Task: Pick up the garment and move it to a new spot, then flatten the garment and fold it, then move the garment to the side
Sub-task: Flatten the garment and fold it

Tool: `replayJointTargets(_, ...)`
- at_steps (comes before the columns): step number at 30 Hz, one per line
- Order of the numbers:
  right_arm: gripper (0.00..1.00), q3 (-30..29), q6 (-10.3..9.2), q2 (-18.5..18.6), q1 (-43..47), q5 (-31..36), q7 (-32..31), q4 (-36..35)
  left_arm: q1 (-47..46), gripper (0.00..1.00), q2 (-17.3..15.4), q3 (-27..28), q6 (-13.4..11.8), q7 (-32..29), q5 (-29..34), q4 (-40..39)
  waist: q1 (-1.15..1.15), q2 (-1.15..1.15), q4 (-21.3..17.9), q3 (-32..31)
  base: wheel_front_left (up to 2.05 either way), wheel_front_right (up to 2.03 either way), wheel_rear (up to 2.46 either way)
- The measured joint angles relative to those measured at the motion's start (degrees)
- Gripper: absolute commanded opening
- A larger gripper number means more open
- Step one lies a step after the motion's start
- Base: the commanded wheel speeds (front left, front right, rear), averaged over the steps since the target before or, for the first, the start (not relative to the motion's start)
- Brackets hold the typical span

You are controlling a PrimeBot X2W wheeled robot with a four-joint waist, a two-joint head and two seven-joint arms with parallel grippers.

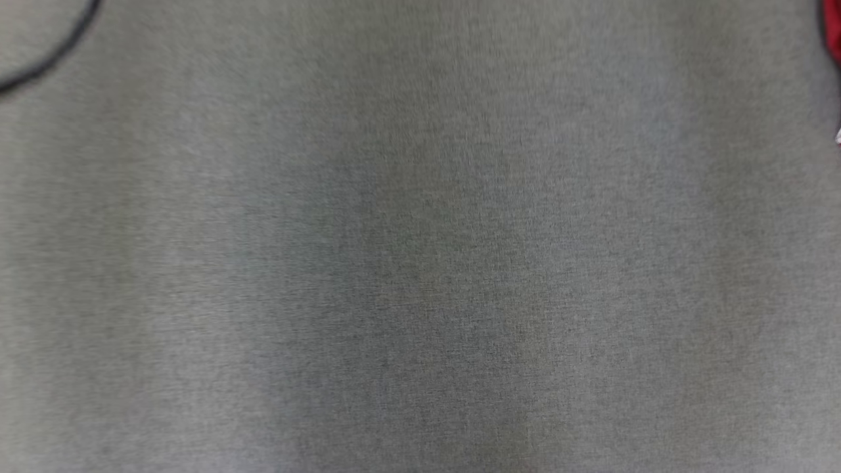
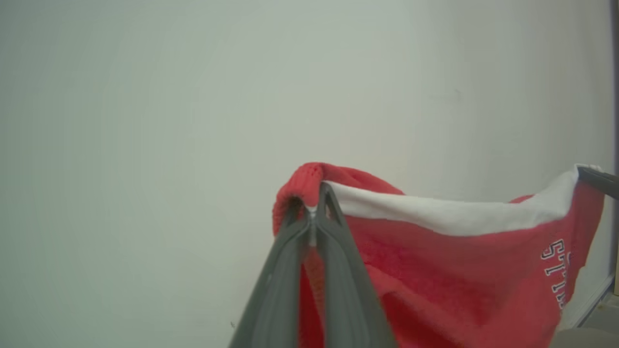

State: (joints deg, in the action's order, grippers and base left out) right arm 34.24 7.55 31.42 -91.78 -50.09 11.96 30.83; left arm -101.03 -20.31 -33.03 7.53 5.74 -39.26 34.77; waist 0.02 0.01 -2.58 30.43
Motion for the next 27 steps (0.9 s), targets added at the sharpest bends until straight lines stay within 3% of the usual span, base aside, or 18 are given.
replayJointTargets(7, 0.00, 3.60, 0.00, -0.87, -9.51, -1.44, 0.65, 6.82, -8.18, 0.00, 2.03, -4.67, 0.00, 1.31, -1.65, 7.36, 0.00, 0.00, -1.48, 5.44, 0.00, 0.00, 0.00)
replayJointTargets(14, 0.00, 7.37, 0.00, -1.19, -10.99, -4.05, 2.03, 9.72, -9.31, 0.00, 2.19, -9.33, 0.00, 3.11, -4.66, 11.55, -0.01, 0.00, -2.51, 8.95, 0.00, 0.00, 0.00)
replayJointTargets(20, 0.00, 10.37, 0.00, 0.79, -5.61, -6.12, 2.80, 6.23, -4.96, 0.00, 0.81, -12.77, -0.01, 5.91, -9.60, 8.98, -0.01, 0.00, -3.17, 10.33, 0.00, 0.00, 0.00)
replayJointTargets(27, 0.00, 8.35, 0.00, 5.68, 9.77, -5.05, 3.11, -5.16, 11.50, 0.00, -4.69, -14.78, -0.21, 8.60, -12.96, -1.04, -0.03, -0.01, -3.10, 7.49, 0.00, 0.00, 0.00)
